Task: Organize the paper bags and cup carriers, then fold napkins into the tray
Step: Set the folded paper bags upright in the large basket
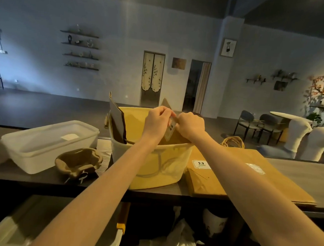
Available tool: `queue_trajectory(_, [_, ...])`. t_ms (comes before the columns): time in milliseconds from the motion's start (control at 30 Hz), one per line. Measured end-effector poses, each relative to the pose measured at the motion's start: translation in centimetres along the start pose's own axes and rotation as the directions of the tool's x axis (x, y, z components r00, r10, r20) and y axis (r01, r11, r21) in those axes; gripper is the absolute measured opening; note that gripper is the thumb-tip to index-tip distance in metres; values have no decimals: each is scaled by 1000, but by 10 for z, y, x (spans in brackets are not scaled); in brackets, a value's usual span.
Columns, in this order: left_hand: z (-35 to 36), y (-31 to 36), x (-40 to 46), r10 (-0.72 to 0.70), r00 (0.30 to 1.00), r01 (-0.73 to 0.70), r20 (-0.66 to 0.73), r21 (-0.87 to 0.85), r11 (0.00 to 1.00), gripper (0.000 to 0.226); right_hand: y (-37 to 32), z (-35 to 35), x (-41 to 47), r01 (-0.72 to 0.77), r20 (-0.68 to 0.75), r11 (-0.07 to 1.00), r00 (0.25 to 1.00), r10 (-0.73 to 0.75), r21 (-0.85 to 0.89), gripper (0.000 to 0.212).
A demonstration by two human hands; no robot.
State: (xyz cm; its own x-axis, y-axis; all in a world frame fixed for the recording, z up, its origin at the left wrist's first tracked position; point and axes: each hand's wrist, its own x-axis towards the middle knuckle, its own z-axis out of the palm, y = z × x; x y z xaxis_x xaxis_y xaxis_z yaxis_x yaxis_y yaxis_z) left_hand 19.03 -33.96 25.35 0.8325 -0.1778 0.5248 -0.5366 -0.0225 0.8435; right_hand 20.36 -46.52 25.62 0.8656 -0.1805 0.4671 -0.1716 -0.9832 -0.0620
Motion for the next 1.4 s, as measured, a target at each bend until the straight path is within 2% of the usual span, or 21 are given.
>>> queue_trajectory(100, [0,0,1,-25,1000,24,-17,-22,999,26,-1,-4,3,9,85,999,996,-4,-54,21])
queue_trajectory(233, [-1,-1,1,-42,999,41,-21,-20,999,27,-5,-1,7,-14,8,997,1000,15,-80,19])
queue_trajectory(300, [-2,-2,1,-42,999,42,-7,-26,999,28,-8,5,6,13,-22,988,1000,-16,-153,21])
queue_trajectory(400, [-3,-2,2,-43,999,44,10,-16,999,28,-7,9,6,31,41,979,999,-23,-201,23])
queue_trajectory(533, [-4,-3,2,-37,999,37,4,11,999,27,0,1,6,-28,44,999,999,30,-33,30])
queue_trajectory(700, [8,7,-8,164,985,-170,50,147,974,28,25,-24,-14,-124,-47,929,988,149,348,29])
queue_trajectory(800, [24,17,-23,239,963,-254,126,126,959,28,44,-40,-38,-131,-113,912,976,188,390,25])
queue_trajectory(867, [37,21,-35,239,952,-258,189,82,963,28,57,-42,-55,-173,-116,905,965,234,388,27])
queue_trajectory(967, [56,17,-52,120,948,-130,295,12,992,29,79,-31,-79,-278,-72,893,944,322,353,28])
queue_trajectory(1100, [72,-3,-69,-126,907,124,403,32,992,27,107,-12,-107,-397,87,880,917,388,261,31])
queue_trajectory(1167, [77,-14,-77,-234,888,250,397,12,968,26,116,-4,-118,-441,200,884,890,409,157,30])
queue_trajectory(1233, [81,-27,-84,-318,880,330,353,25,943,27,119,2,-127,-485,283,864,854,435,134,35])
queue_trajectory(1333, [83,-42,-93,-359,899,338,251,125,933,27,116,8,-135,-542,373,818,812,450,194,41])
queue_trajectory(1400, [84,-42,-98,-377,895,345,239,167,924,29,110,10,-138,-579,437,779,781,446,240,44])
